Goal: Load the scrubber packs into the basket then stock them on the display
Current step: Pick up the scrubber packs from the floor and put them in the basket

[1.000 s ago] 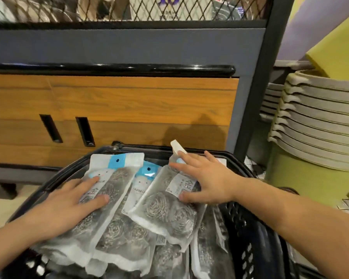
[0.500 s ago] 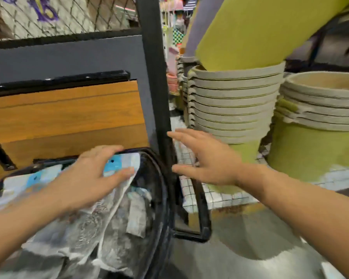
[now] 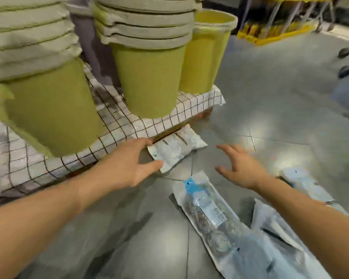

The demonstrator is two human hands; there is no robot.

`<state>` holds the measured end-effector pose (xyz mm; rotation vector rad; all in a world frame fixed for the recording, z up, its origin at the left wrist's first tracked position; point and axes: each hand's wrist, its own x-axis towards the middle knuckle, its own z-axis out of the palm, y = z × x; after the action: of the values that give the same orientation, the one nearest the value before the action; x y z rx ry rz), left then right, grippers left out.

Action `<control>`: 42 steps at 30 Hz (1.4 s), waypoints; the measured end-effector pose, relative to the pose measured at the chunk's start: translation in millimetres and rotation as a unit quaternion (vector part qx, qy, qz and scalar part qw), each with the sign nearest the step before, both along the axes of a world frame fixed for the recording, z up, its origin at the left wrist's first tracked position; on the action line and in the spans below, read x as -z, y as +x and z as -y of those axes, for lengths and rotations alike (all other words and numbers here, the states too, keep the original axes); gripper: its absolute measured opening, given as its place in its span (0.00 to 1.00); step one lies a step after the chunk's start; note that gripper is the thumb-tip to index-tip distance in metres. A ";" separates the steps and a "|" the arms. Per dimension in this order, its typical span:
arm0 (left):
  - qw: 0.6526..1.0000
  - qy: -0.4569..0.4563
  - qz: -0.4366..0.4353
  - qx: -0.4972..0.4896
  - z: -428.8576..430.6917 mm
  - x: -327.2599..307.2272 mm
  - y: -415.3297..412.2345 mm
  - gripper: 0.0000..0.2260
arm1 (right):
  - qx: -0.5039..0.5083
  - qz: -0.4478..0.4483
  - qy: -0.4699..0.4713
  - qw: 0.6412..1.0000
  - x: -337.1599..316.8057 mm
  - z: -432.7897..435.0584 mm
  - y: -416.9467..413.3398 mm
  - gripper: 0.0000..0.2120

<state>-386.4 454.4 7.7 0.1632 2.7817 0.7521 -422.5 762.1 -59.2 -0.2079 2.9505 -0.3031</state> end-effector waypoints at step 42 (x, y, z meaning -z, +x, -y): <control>0.671 0.474 0.223 -0.525 87.4 172.0 59.9 0.21 | -0.129 0.056 0.230 0.963 154.3 97.7 -200.8 0.50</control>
<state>-326.5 367.0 -164.3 -1.3353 1.5044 2.0438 -623.4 664.3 -213.5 -0.4844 2.7395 0.3890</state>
